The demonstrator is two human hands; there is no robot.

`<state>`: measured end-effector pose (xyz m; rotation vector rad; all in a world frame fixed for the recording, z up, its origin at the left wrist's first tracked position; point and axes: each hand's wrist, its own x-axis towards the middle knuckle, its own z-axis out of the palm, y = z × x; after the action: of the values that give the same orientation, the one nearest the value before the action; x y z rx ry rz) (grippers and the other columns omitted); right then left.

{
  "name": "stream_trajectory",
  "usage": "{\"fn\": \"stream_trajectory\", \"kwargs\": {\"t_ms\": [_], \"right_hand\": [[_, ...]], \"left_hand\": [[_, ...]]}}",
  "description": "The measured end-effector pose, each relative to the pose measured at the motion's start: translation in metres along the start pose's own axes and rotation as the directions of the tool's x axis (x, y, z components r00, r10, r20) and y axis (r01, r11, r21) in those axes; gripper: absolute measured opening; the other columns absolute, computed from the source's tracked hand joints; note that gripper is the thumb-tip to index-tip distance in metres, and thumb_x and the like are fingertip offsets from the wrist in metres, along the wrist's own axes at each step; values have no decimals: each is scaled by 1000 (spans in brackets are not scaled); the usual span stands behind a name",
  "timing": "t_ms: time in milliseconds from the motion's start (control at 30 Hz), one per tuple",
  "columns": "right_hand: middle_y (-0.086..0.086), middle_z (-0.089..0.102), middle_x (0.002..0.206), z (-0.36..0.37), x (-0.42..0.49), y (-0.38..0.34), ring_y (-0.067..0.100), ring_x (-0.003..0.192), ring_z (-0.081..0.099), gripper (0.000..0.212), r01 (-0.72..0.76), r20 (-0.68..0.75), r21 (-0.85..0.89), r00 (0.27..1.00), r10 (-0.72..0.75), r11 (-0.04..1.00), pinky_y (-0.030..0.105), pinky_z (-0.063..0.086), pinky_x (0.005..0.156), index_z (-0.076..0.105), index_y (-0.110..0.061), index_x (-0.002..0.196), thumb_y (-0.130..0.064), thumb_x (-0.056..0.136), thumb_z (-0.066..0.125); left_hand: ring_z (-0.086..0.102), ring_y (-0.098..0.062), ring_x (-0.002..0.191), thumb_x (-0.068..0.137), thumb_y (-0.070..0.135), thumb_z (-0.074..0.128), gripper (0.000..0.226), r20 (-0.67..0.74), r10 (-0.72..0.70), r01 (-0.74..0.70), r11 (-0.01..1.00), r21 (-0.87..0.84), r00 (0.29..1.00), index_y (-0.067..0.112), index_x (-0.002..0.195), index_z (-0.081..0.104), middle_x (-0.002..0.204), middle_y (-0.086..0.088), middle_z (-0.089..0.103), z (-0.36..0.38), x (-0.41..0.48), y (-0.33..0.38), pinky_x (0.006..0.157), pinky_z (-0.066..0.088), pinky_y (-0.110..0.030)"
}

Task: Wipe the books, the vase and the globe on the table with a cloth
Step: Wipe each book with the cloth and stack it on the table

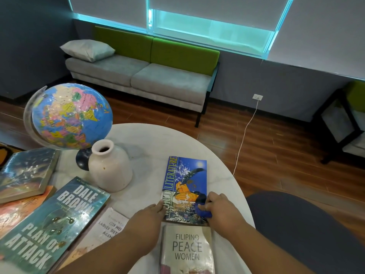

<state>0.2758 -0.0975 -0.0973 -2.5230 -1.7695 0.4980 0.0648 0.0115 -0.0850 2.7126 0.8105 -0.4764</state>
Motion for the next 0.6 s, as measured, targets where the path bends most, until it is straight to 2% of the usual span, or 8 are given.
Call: {"fn": "stream_trajectory", "kwargs": {"t_ms": [67, 133, 233, 333, 467, 533, 600], "right_hand": [[-1, 45, 109, -2, 3, -2, 18, 93, 41, 33, -61, -21, -13, 998, 61, 998, 20, 36, 66, 55, -21, 128, -26, 96, 49], [1, 46, 113, -1, 4, -11, 22, 103, 42, 33, 3, 12, -59, 1000, -3, 998, 26, 40, 71, 54, -22, 129, -22, 96, 48], [-1, 47, 112, -1, 0, -12, 22, 106, 44, 32, 37, 55, -28, 998, -35, 999, 32, 46, 85, 58, -22, 126, -25, 96, 51], [0, 45, 105, -11, 3, -7, 22, 110, 44, 30, -73, 18, -13, 997, 73, 997, 31, 46, 85, 54, -19, 124, -20, 94, 53], [3, 49, 115, -4, 3, -18, 24, 108, 46, 27, 20, 77, -40, 997, -17, 999, 32, 46, 82, 54, -19, 122, -26, 96, 51], [3, 52, 111, -5, 5, -14, 21, 101, 51, 27, -46, 87, -2, 995, 46, 999, 28, 44, 75, 53, -18, 115, -35, 93, 55], [6, 53, 109, -11, 8, -10, 22, 100, 55, 30, -143, 84, 9, 986, 142, 990, 26, 39, 69, 51, -17, 113, -33, 89, 61]], "left_hand": [[15, -16, 147, 95, 9, 42, 68, -1, 0, 0, 1000, 3, 1000, 15, 154, 10, 162, 1, -2, -1, 0, 1, 117, 23, -31], [15, -16, 147, 95, 8, 43, 68, 4, -1, 1, 1000, 5, 1000, 15, 154, 10, 162, 0, -2, -1, 0, 2, 117, 23, -31], [18, -17, 146, 94, 8, 42, 68, 1, 3, -3, 1000, -4, 1000, 14, 154, 11, 162, -1, -1, -2, 0, 2, 116, 24, -29], [18, -16, 146, 94, 7, 42, 69, 1, 6, -6, 1000, -9, 1000, 15, 154, 10, 162, 0, -1, -2, -2, 1, 116, 23, -28], [18, -16, 146, 93, 7, 43, 70, 1, -1, 1, 1000, -20, 1000, 14, 154, 10, 162, -1, 0, -2, -2, 2, 116, 23, -28], [17, -17, 146, 93, 7, 43, 70, -1, -5, 5, 1000, -23, 1000, 15, 154, 11, 162, 1, 0, -1, -1, 1, 116, 24, -28], [16, -18, 146, 93, 8, 42, 69, 3, -6, 6, 1000, -23, 1000, 17, 154, 10, 162, 2, 0, 0, 0, 0, 116, 24, -28]]}}
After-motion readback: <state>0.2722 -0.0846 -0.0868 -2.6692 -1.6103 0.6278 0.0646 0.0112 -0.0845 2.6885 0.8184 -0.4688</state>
